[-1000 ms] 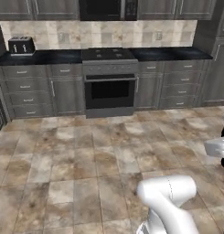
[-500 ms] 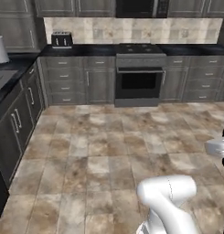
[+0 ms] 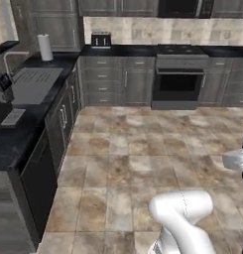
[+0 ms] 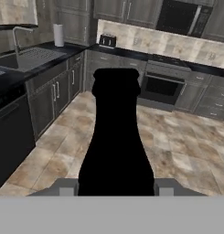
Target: Open the fridge, grab two sodas, and place both sodas inside the bowl with ice on the dining counter.
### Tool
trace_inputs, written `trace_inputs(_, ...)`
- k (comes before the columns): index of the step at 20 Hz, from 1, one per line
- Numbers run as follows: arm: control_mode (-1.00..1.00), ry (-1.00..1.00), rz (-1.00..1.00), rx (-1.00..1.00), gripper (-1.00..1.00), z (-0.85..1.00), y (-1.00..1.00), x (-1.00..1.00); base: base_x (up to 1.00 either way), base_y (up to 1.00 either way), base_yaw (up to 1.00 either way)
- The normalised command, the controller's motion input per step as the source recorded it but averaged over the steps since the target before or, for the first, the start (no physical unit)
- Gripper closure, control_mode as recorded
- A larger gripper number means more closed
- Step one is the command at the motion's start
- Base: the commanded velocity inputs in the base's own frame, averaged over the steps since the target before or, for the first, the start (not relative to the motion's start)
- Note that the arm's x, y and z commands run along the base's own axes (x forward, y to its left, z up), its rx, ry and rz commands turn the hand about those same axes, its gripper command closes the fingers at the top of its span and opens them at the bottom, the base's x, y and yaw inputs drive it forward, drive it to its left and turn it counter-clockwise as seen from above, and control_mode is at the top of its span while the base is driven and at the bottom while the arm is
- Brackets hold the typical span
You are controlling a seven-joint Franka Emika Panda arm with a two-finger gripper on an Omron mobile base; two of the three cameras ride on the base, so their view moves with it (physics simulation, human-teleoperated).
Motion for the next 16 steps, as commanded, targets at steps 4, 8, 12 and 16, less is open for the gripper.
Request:
trace_inputs(4, 1.00, 0.00, 0.00, 0.00, 1.00, 0.00, 0.00, 0.00, -0.63, 0.93, 0.12)
trace_inputs(8, 1.00, 0.00, 0.00, 0.00, 1.00, 0.00, 0.00, 0.00, -0.45, 1.00, 0.12)
trace_inputs(12, 1.00, 0.00, 0.00, 0.00, 1.00, 0.00, 0.00, 0.00, -0.04, 1.00, 0.05)
trace_inputs(16, 1.00, 0.00, 0.00, 0.00, 1.00, 0.00, 0.00, 0.00, 0.00, 1.00, 0.02)
